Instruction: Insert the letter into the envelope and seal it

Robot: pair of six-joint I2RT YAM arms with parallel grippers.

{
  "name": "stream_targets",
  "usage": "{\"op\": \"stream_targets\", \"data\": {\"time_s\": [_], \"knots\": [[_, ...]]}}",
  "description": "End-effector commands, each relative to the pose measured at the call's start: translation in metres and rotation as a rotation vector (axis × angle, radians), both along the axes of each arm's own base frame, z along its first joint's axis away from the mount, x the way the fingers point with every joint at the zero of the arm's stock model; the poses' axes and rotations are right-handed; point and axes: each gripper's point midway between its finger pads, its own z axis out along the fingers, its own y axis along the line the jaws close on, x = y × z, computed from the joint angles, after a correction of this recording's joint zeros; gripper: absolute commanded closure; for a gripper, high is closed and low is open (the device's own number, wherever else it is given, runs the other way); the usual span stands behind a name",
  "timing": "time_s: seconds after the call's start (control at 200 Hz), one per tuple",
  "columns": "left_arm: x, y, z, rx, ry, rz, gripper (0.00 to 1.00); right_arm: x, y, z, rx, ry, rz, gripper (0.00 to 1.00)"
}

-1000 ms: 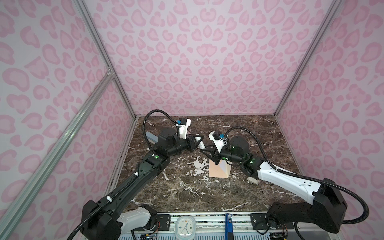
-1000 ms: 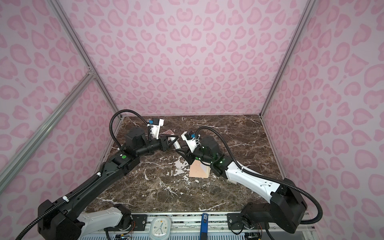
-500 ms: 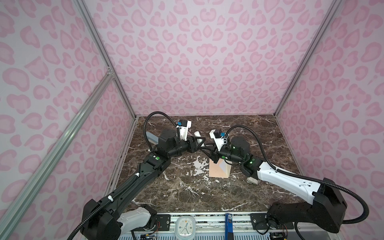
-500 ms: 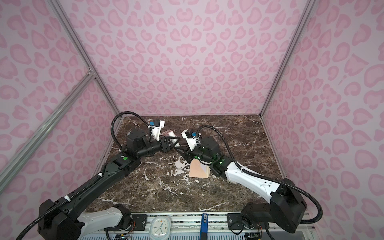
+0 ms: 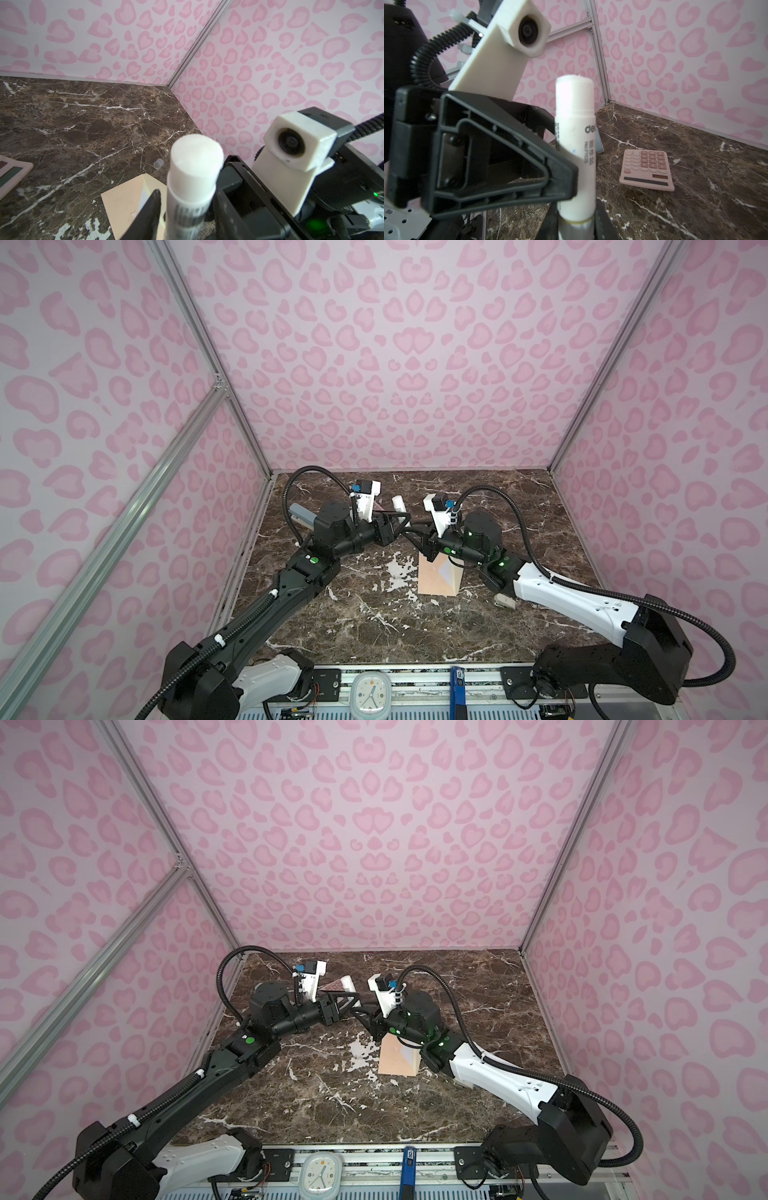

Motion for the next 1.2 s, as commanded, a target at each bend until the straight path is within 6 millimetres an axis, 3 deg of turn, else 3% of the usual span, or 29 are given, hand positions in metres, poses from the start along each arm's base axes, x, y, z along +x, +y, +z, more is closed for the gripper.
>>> {"op": "stream_targets", "data": {"time_s": [0.0, 0.27, 0.45, 0.635, 0.815, 0.945, 1.07, 1.195], "knots": [[0.003, 0.0, 0.014, -0.036, -0.053, 0.011, 0.58, -0.001, 0.001, 0.004, 0.027, -0.011, 0.011, 0.77], [0.008, -0.004, 0.009, -0.032, -0.047, 0.002, 0.72, -0.004, 0.0, 0.004, 0.017, -0.013, 0.018, 0.72], [0.012, -0.004, 0.004, -0.017, -0.038, 0.019, 0.84, -0.004, -0.01, -0.004, -0.042, -0.007, -0.009, 0.43], [0.022, 0.008, -0.012, 0.068, -0.006, 0.104, 0.91, -0.001, -0.051, -0.029, -0.141, 0.05, -0.123, 0.38], [0.027, 0.011, -0.028, 0.118, 0.023, 0.132, 0.93, 0.003, -0.101, -0.04, -0.176, 0.115, -0.289, 0.35], [0.027, 0.004, -0.048, 0.139, 0.071, 0.094, 0.93, 0.018, -0.151, -0.054, -0.18, 0.214, -0.522, 0.4], [0.02, -0.012, -0.076, 0.169, 0.152, 0.014, 0.95, 0.03, -0.217, -0.083, -0.243, 0.465, -0.849, 0.63], [0.011, -0.032, -0.106, 0.189, 0.231, -0.067, 0.95, 0.029, -0.234, -0.109, -0.261, 0.631, -0.906, 0.77]]}}
